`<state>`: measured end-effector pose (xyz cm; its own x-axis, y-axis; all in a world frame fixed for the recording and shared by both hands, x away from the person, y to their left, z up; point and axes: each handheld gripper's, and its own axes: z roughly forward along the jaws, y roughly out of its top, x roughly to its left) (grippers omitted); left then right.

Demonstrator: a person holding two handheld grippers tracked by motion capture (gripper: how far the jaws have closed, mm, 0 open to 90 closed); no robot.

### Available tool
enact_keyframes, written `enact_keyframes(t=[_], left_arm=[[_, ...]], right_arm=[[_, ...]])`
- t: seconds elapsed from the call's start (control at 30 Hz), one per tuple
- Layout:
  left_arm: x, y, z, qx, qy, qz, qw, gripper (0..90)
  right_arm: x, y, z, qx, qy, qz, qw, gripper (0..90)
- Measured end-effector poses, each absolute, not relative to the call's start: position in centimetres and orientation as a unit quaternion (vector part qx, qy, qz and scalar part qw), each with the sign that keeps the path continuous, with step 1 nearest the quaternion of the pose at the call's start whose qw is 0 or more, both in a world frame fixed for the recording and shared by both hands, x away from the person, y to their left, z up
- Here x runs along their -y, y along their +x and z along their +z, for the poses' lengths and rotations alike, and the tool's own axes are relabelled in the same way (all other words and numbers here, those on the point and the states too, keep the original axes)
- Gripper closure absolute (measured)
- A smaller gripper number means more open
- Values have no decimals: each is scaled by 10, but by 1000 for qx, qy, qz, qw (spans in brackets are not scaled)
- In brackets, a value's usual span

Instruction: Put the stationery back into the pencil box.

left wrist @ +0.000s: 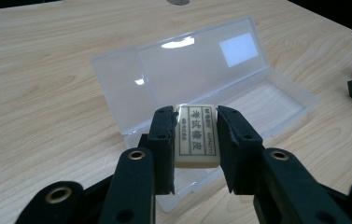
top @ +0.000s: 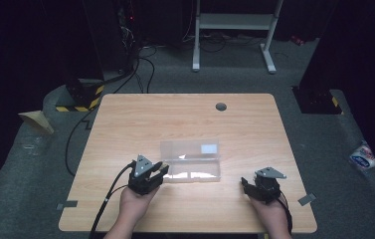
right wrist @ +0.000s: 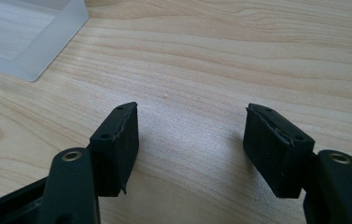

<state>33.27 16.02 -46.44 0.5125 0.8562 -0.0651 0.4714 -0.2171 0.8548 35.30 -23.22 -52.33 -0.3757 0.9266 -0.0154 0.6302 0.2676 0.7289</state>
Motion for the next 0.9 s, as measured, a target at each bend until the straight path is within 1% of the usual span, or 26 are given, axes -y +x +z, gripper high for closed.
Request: enact_keyframes(t=[0.23, 0.43, 0.8, 0.9], left_arm=[[-156, 337, -466, -446, 751, 218, 436, 678], [-152, 344, -474, -451, 756, 214, 424, 678], [-148, 355, -483, -471, 749, 220, 411, 677], [-148, 357, -487, -477, 749, 214, 407, 677]], right_arm=[[232, 353, -523, -764, 508, 326, 229, 356], [232, 353, -523, -764, 508, 326, 228, 356], [232, 353, -523, -764, 507, 327, 227, 359], [232, 353, -523, -764, 507, 327, 227, 360]])
